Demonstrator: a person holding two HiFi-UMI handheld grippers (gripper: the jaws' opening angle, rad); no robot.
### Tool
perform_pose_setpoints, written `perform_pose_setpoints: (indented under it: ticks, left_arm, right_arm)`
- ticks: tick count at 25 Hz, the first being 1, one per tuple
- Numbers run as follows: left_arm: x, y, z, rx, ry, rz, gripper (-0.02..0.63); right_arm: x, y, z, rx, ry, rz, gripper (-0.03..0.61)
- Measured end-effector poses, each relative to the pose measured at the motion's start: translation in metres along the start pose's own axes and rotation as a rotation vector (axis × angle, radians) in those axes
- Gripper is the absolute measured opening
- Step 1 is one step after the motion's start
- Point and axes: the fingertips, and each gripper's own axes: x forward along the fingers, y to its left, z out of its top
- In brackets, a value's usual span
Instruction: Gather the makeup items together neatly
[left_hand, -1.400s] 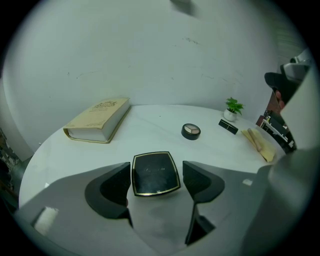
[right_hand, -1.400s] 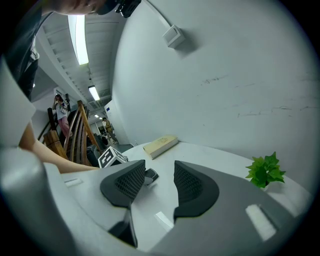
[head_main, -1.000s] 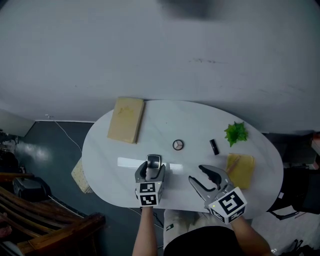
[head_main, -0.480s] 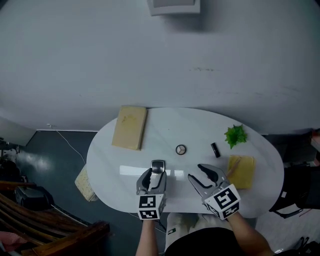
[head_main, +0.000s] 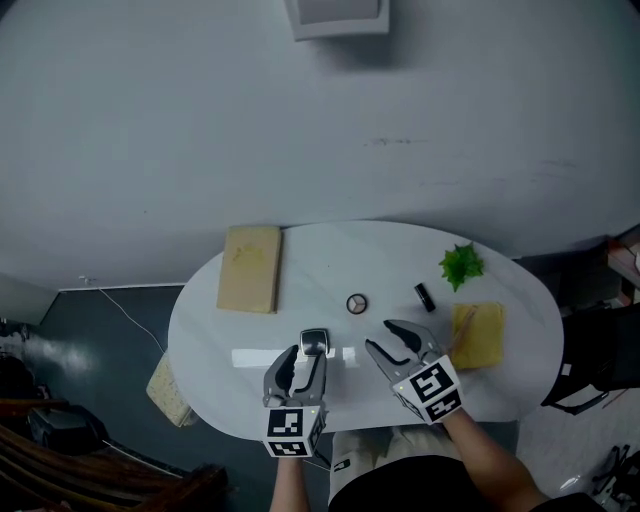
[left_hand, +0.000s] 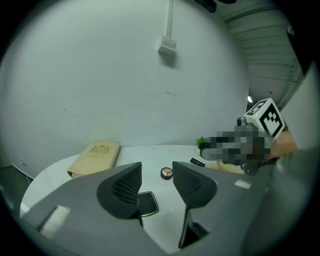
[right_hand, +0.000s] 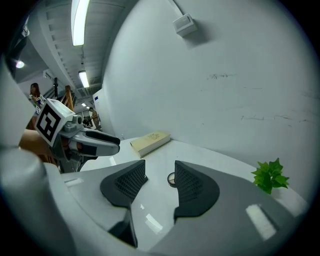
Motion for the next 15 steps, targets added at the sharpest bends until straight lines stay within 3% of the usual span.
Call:
perform_pose_setpoints:
  ticks: [15]
  left_arm:
    - [-0.013, 0.035, 0.001, 0.043, -0.009, -0.083, 0.192]
  right_arm:
    - [0.064, -0.008, -0.023, -0.002, 0.110, -0.103, 0.178]
